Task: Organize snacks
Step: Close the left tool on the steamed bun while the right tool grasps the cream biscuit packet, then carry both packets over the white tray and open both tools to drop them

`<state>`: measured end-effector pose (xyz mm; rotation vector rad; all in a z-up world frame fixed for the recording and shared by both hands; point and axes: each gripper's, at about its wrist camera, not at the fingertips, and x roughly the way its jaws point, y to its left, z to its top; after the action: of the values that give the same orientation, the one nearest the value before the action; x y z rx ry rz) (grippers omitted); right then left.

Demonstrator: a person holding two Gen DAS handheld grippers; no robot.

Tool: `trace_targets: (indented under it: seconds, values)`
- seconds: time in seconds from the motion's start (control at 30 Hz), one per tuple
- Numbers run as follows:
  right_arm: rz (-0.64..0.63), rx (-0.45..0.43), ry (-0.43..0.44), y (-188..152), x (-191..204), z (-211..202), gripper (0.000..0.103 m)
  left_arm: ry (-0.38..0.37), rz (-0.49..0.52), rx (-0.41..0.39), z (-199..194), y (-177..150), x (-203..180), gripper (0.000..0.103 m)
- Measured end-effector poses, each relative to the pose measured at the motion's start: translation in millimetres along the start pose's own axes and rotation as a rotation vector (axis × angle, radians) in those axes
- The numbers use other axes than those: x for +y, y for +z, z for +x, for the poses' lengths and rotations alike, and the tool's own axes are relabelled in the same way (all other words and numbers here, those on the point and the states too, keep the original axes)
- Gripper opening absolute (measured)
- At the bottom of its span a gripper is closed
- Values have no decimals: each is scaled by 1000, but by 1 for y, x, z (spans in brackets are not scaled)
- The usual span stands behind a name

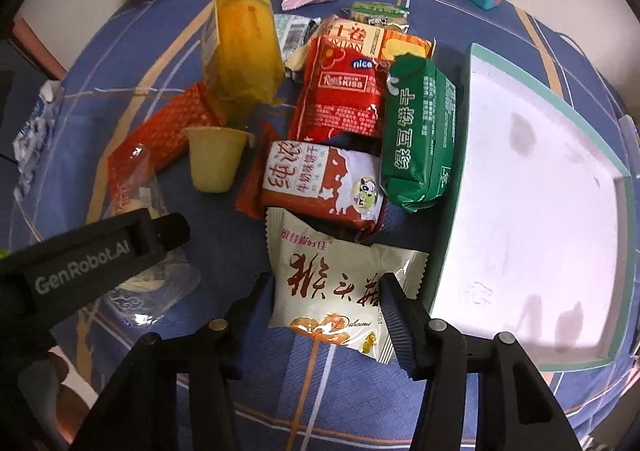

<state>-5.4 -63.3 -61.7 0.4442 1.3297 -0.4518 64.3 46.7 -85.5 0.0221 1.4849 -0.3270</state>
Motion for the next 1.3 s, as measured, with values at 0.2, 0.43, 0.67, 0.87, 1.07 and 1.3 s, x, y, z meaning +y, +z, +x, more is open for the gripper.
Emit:
trace_targets:
  seconds: [0.2, 0.43, 0.67, 0.87, 1.07, 1.3]
  values:
    - [15, -58, 46, 2, -6, -40, 56, -16, 0, -66, -22, -1, -3, 56]
    - [54, -125, 57, 3, -23, -76, 56, -42, 14, -133, -49, 0, -11, 56]
    - [223, -139, -11, 6, -84, -78, 56, -51, 97, -143, -56, -7, -48, 56]
    - [404, -156, -98, -1, -152, -89, 56, -59, 214, -152, -57, -15, -103, 56]
    - [492, -176, -136, -7, -188, -94, 56, -57, 346, -152, -49, -28, -163, 56]
    - [563, -187, -150, -4, -218, -85, 56, -62, 463, -135, -30, -38, -219, 56]
